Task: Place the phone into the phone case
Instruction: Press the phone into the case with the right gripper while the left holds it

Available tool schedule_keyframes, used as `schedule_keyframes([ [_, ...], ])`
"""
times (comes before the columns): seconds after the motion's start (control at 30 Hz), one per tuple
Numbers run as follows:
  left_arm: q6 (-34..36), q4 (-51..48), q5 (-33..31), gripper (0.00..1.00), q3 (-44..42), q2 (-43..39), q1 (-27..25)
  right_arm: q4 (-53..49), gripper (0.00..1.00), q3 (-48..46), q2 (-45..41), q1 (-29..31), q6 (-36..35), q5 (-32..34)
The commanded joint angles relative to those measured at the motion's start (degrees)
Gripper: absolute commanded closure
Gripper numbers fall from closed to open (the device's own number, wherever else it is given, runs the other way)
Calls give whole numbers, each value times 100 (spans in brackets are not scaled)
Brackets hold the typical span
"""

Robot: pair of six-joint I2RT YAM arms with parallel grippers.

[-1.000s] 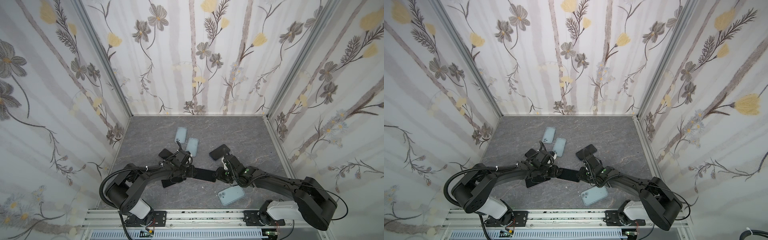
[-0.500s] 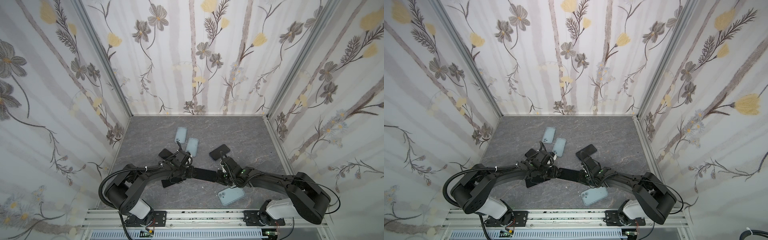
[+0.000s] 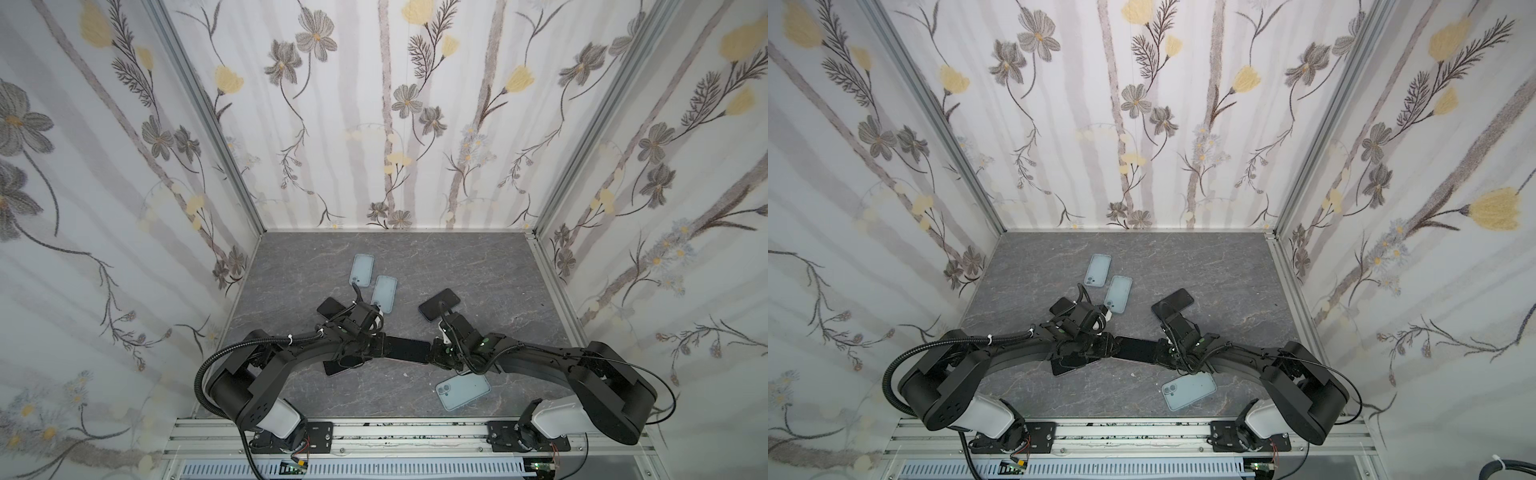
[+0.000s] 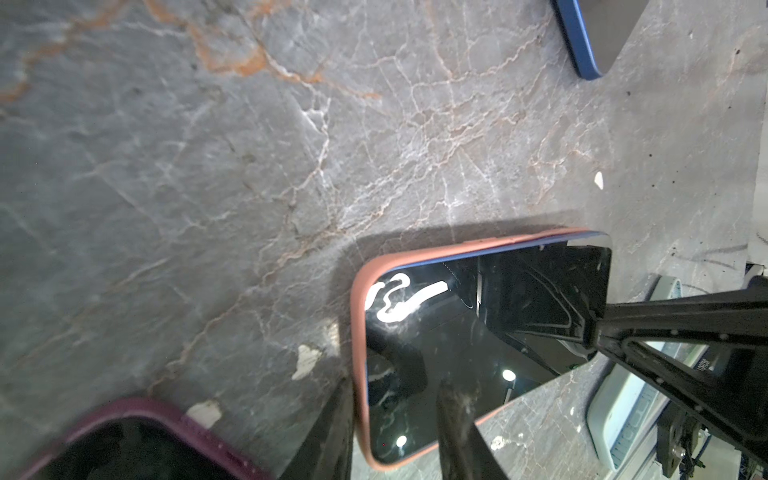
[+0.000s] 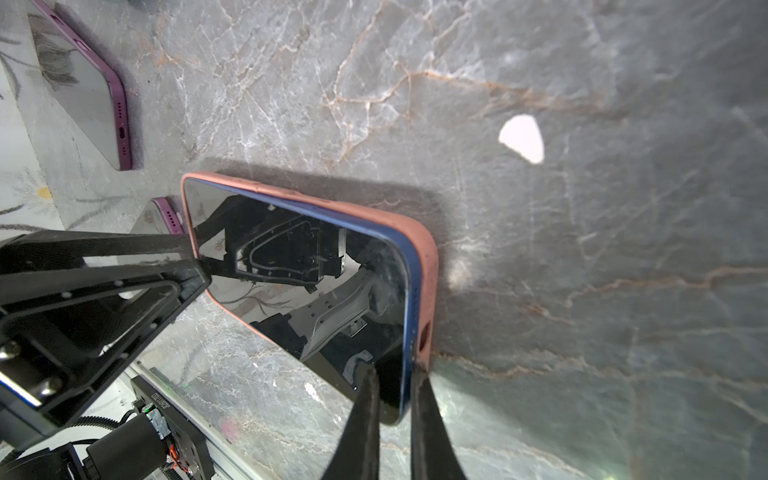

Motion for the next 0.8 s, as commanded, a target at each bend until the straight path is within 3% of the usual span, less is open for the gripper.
schedule_keyframes([
  [0.0, -1, -221, 135, 65, -49, 20, -23, -592, 87, 96, 159, 100, -266, 97],
  [0.23, -14, -232, 42, 65, -65, 15, -17, -1357, 83, 604, 81, 141, -492, 420],
  [0.77, -8, -207, 17, 65, -93, 26, -24, -1377, 89, 622, 617, 390, -582, 448],
])
